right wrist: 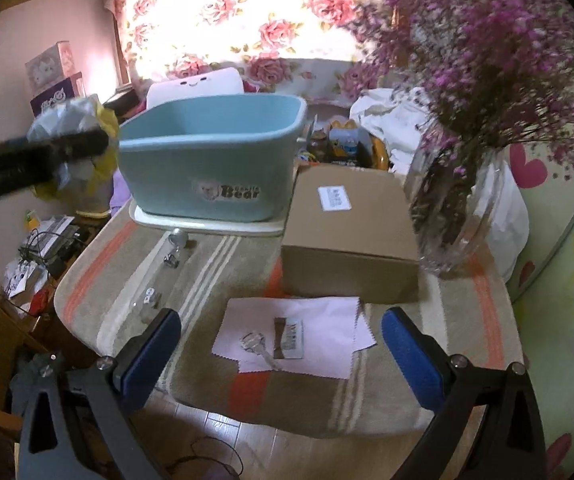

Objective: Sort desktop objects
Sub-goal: 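Carry the origami ball with the left gripper over the blue basin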

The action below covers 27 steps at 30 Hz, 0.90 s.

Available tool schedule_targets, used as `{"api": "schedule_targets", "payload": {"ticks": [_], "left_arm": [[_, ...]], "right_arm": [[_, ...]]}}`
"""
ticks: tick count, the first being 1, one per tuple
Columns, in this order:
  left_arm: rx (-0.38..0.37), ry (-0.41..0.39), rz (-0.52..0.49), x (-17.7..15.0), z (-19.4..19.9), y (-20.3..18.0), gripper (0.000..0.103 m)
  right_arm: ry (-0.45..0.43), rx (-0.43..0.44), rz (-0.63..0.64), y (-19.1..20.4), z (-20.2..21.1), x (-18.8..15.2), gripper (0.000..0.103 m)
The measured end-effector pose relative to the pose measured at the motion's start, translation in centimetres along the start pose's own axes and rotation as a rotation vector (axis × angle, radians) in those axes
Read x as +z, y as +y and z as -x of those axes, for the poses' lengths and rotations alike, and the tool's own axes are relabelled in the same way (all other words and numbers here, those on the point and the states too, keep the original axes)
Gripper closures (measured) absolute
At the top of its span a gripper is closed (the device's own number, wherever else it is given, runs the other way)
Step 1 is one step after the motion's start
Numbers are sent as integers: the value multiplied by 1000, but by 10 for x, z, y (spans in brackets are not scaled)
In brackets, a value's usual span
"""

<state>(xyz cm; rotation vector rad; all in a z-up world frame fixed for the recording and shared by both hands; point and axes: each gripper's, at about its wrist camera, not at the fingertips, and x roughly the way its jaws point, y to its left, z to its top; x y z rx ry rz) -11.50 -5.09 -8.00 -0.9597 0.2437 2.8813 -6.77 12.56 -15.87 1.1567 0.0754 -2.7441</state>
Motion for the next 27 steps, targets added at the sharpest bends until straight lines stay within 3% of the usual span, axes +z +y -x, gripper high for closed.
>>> {"api": "schedule_targets", "payload": {"ticks": [10,27], "left_arm": [[13,-19,-4,11,-3,16,23],[9,-33,-9,29,-31,32,23]], "right_arm": [[41,9,-16,20,-33,-9,0],[96,-44,6,14,-95,-43,1]]}}
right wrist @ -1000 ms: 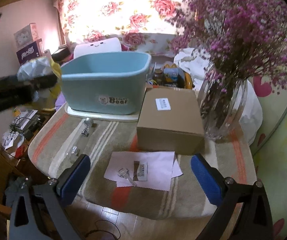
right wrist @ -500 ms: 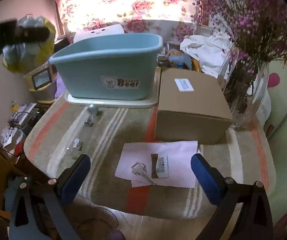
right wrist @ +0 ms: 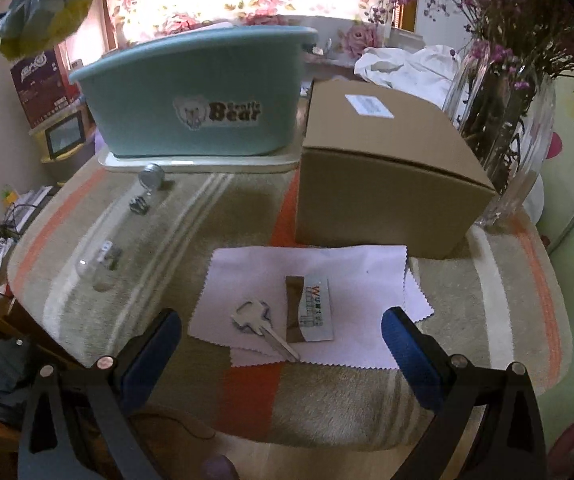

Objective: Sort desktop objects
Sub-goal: 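Carry the origami ball with the left gripper over the blue basin, then open the left gripper to drop the ball in the basin while the right gripper grasps the tag card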

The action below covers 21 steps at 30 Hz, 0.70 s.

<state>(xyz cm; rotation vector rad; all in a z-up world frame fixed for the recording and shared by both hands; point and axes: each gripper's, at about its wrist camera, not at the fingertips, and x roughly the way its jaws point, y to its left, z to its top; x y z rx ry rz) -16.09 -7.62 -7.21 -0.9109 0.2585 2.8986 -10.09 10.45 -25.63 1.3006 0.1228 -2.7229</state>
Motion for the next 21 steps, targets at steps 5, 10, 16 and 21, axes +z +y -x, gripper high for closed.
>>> {"api": "schedule_targets", "payload": {"ticks": [5,10,16,21], "left_arm": [[-3,2,1,3,-10,3,23],[-4,7,4,5,-19,7,23],[-3,11,12,8,-31,12,23],[0,13,10,11,-40,14,23]], "right_arm": [[35,-14,39,2,-19,-1,18],[67,-9,53,4,-33,-2,20],[62,1,67,8,-38,-2,26],[64,17,70,10,-39,-2,36]]}}
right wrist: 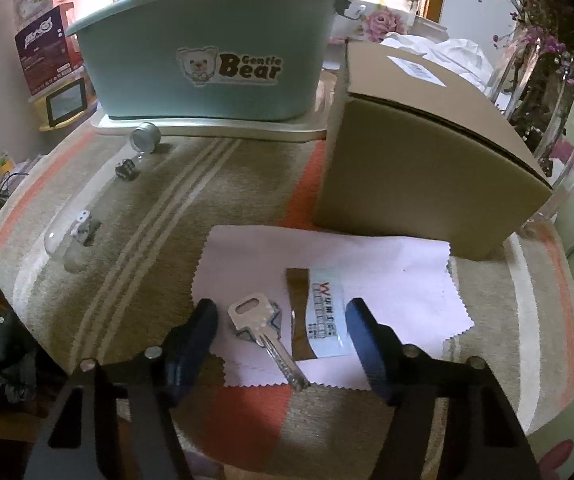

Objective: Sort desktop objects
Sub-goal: 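Open the left gripper to drop the ball in the basin while the right gripper grasps the tag card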

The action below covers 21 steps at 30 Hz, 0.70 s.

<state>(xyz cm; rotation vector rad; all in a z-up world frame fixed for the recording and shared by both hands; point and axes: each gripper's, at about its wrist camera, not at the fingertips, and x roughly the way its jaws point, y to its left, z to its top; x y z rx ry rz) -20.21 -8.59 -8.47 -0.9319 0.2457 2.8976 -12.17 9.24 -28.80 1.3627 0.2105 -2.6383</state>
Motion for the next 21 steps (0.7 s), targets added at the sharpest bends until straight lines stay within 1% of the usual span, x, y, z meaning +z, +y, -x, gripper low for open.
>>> {"api": "schedule_targets", "payload": {"ticks": [3,8,12,17,21], "left_arm": [[0,-1,3,2,-5,1,23],[3,-10,9,9,-12,5,23],[1,-17,12,14,-17,10,23],[6,-17,3,18,-27,13,23],[5,-8,15,21,-36,18,23]], "right_arm": [[-1,10,-2,1,0,-1,40],[1,26,-19,1,0,0,54],[-1,30,-27,2,0,-1,59],[-4,35,-37,1,-1,-2,70],[-2,33,-47,3,-4,0,75]]}}
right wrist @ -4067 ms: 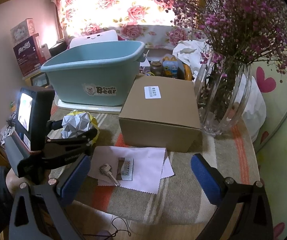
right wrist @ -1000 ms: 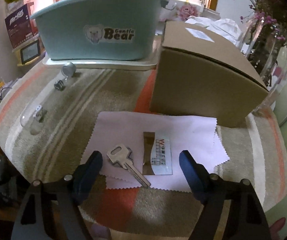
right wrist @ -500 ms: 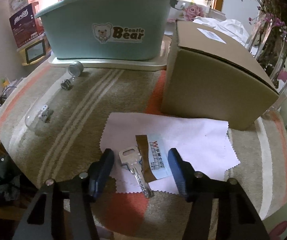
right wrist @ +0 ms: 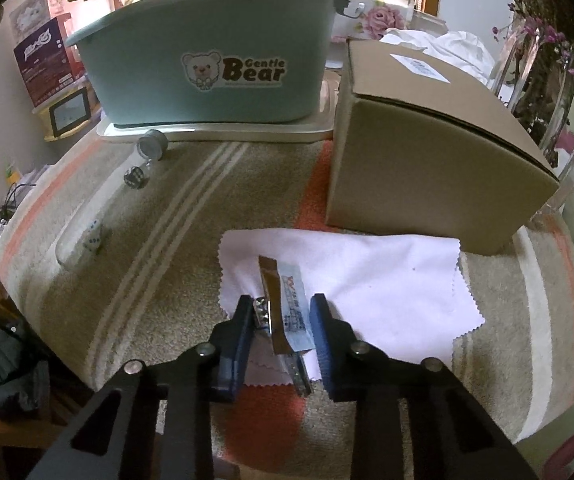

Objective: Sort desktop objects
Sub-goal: 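Open the left gripper to drop the ball in the basin while the right gripper grasps the tag card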

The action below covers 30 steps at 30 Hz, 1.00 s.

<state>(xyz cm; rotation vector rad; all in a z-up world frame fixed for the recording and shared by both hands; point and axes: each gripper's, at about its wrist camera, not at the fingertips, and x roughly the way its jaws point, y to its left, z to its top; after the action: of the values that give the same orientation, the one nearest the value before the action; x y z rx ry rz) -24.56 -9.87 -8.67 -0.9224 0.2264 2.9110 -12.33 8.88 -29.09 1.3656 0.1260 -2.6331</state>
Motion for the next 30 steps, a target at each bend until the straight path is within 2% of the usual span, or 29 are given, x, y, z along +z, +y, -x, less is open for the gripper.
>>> {"api": "schedule_targets", "payload": {"ticks": [4,5,6,30], "left_arm": [[9,9,-5,2,-11,3,23],[11,11,-7,3,-14,4,23],[13,13,-8,3,-16,5,23],[7,61,13,23,-79,5,23]], "right_arm": [[-5,1,5,-2,3,-1,82],[-6,2,8,-2,3,-1,93],[-6,3,8,-2,3,0,94],[-40,10,-42,-12,14,9,97]]}}
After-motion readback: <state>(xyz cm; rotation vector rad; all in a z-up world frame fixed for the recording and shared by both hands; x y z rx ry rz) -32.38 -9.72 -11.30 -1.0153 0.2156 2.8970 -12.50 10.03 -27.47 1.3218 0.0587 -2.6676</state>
